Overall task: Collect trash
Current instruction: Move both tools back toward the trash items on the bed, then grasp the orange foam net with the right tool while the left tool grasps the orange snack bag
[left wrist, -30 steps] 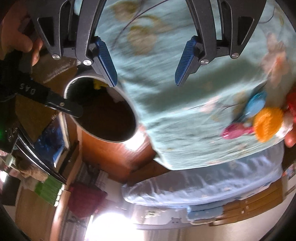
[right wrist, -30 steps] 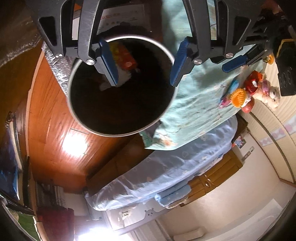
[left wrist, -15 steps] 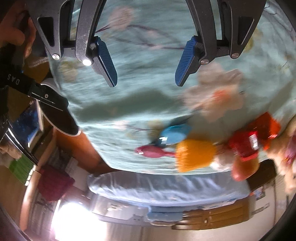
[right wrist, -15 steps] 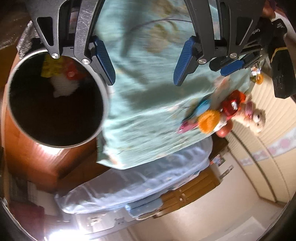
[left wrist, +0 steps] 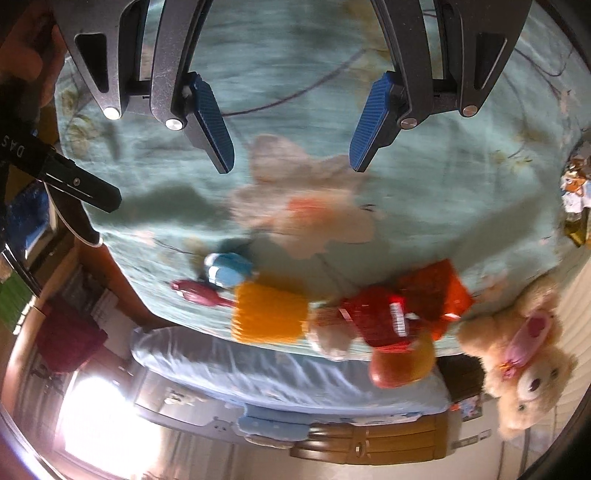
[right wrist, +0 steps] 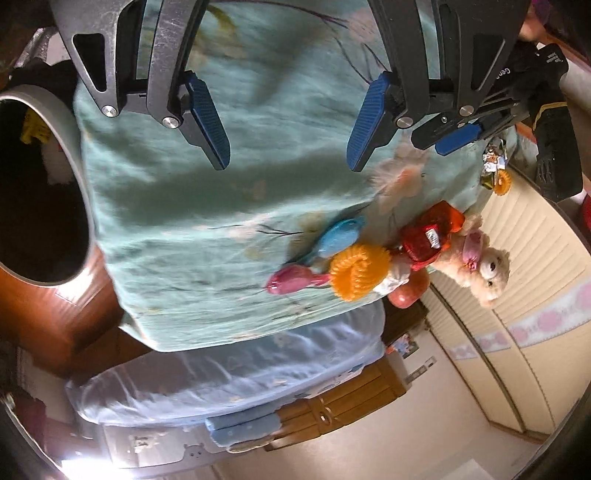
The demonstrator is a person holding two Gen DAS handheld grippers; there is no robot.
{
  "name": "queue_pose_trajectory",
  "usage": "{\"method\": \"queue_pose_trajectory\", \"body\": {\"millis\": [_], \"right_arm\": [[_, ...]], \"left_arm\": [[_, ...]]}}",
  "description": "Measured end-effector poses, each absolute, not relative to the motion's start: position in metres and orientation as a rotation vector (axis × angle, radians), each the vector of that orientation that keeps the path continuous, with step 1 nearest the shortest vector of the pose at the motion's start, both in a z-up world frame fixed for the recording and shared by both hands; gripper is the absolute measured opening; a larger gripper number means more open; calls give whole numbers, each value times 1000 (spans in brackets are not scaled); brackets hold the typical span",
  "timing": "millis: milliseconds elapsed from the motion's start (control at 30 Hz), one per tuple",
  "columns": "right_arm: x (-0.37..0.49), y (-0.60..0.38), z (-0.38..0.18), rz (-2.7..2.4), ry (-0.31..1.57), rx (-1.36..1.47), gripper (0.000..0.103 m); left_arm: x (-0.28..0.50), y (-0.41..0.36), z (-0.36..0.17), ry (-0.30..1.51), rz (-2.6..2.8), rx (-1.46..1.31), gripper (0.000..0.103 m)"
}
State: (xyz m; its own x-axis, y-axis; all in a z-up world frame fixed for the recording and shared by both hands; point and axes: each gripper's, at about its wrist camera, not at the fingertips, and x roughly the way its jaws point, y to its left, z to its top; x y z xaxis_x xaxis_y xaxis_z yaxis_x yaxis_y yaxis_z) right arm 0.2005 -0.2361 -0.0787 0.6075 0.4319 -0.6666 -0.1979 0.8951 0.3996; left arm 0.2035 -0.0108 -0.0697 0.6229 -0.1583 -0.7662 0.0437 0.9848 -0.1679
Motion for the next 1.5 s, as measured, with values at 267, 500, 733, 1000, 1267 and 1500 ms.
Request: {"method": "queue_pose_trajectory", "body": {"millis": [267,500,733,1000,1267,1500], "right_arm": [[215,-202,-79,425,850,277,67],[232,-180,-76,455,847,260,67],[253,-163,-70,473,836,252,67],[286,-149,-68,478,829,253,67],[312,-136,-75,479,851,238,40],[308,-128,-76,500,851,201,13]], "left_arm": [[210,25,-69,885,-41,-164,65],[224,51,-71,881,7,-191,65],[244,68,-68,861,45,-206,65],[274,88,-65,833,88,-229,65],[299,91,-74,833,86,-213,55],[299,89,-82,849,52,-224,3]]}}
